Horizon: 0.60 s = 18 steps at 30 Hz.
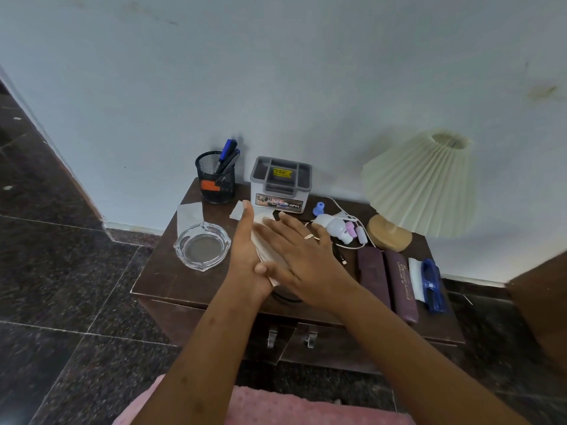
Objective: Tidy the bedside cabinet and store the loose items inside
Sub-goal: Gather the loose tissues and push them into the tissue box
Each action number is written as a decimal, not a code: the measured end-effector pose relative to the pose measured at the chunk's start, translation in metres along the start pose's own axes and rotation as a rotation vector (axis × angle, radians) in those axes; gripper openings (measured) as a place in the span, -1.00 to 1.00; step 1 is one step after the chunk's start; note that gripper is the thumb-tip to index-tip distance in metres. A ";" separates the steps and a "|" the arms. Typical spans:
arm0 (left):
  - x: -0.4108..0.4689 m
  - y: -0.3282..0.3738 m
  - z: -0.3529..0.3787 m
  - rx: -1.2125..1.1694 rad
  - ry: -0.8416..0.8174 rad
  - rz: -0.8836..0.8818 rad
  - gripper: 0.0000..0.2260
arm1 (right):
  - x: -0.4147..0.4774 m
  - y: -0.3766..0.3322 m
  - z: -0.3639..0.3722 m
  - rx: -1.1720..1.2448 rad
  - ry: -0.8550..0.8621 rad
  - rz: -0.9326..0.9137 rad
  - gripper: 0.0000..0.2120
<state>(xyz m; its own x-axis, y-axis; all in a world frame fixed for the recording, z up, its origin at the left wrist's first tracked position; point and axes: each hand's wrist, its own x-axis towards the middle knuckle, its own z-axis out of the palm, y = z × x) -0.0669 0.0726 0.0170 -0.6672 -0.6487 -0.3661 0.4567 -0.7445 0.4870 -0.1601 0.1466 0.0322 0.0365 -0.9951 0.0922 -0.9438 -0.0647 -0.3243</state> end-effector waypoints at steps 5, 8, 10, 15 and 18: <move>-0.003 -0.005 0.006 0.003 -0.055 -0.082 -0.59 | -0.007 0.000 0.003 0.106 0.014 0.113 -0.40; -0.005 -0.010 0.012 0.039 -0.055 -0.110 -0.72 | -0.012 0.010 -0.009 0.365 0.092 0.221 -0.53; -0.007 -0.017 0.020 0.010 -0.025 -0.111 -0.75 | -0.018 0.025 -0.026 0.496 0.162 0.255 -0.64; -0.013 -0.042 0.040 0.013 0.053 -0.104 -0.74 | -0.062 0.100 -0.055 0.451 0.095 0.667 -0.71; -0.014 -0.063 0.050 0.050 0.091 -0.129 -0.71 | -0.097 0.150 -0.050 0.334 0.137 0.976 -0.74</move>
<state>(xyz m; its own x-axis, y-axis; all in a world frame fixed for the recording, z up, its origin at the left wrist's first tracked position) -0.1153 0.1363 0.0309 -0.6615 -0.5617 -0.4969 0.3392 -0.8150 0.4698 -0.3218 0.2377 0.0221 -0.7517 -0.6100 -0.2506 -0.4032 0.7258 -0.5574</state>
